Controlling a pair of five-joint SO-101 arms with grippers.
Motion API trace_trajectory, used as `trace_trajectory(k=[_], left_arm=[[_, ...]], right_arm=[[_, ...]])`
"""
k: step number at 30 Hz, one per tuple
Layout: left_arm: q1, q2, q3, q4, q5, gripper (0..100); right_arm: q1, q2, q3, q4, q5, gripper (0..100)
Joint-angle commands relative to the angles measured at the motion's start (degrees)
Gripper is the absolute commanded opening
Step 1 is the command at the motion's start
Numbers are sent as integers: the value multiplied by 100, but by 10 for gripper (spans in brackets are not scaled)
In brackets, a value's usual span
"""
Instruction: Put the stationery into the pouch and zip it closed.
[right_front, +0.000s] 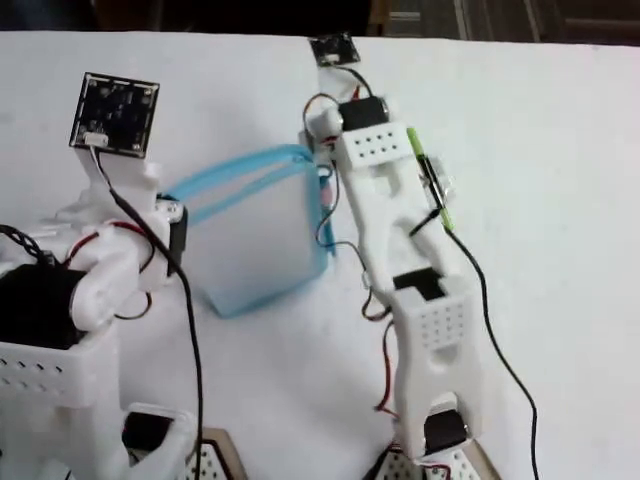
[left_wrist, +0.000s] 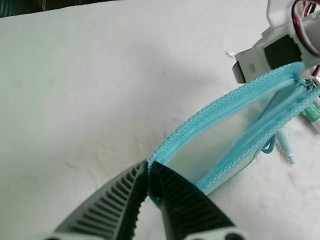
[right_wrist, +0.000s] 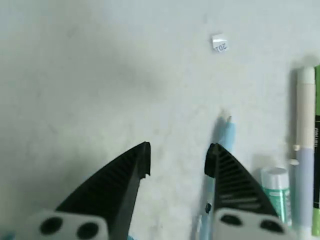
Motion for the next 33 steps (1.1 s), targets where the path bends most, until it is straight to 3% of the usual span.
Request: trace_trajectory(k=[1,5,27,33], left_arm=[[-40,22,273,9,-26,22],[-40,22,281,-26,-26,22],[-40,13,308,-53,-26,22],[-40,13,308,-53,-26,22]], right_arm=[[330,136,-1415,646,-35,180],[611,470,-2268,919,18,180],[927,2985,-2347,646,97,171],[919,3178,-2356,462,396,11]])
